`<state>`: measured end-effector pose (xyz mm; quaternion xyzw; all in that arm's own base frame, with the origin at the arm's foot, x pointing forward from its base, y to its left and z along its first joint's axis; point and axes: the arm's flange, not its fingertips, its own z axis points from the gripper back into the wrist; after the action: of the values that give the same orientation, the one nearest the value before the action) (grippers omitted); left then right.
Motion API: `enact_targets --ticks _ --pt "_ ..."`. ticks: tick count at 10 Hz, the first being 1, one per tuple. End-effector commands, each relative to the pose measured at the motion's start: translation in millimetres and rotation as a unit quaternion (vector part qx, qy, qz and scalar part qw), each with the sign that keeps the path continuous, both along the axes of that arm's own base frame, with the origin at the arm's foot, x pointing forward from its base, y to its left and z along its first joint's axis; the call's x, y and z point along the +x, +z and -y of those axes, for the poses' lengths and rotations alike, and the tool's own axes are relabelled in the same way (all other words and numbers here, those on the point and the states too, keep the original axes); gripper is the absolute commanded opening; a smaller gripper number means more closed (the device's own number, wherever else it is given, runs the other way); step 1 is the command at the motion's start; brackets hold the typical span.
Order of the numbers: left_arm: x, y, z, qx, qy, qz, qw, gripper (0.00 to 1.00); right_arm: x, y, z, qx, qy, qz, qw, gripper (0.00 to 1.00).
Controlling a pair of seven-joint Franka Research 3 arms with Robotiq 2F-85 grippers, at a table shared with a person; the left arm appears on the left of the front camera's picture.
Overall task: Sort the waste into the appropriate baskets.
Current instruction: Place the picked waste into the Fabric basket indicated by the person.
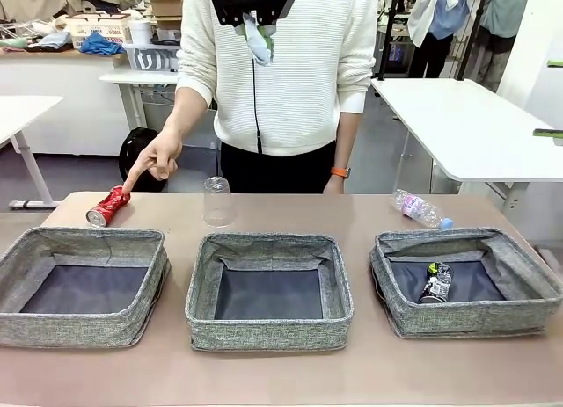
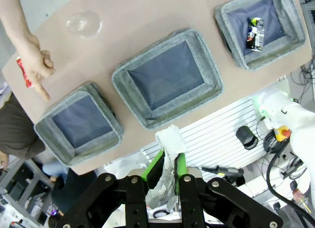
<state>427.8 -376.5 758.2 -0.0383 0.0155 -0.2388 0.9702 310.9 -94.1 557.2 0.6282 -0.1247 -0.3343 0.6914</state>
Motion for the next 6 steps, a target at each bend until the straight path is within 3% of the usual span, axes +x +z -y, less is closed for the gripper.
enact_targets --ticks 1,4,5,6 --pt "-8.2 -22.0 -28.4 0.035 0.017 0.037 0.999 0.11 3.3 0.5 -1.1 0.003 0.002 0.016 1.000 1.00" --pt "-64.0 -120.8 -181.2 0.032 0.026 0.023 0.999 0.11 3.3 0.5 -1.1 0.003 0.002 0.016 1.000 1.00" --pt "-89.7 -155.3 -234.8 0.024 0.073 0.029 0.997 0.11 3.3 0.5 -1.1 0.003 0.002 0.016 1.000 1.00" --pt "-108.7 -184.0 -268.5 0.005 0.077 0.016 0.997 0.11 3.3 0.5 -1.1 0.003 0.002 0.016 1.000 1.00"
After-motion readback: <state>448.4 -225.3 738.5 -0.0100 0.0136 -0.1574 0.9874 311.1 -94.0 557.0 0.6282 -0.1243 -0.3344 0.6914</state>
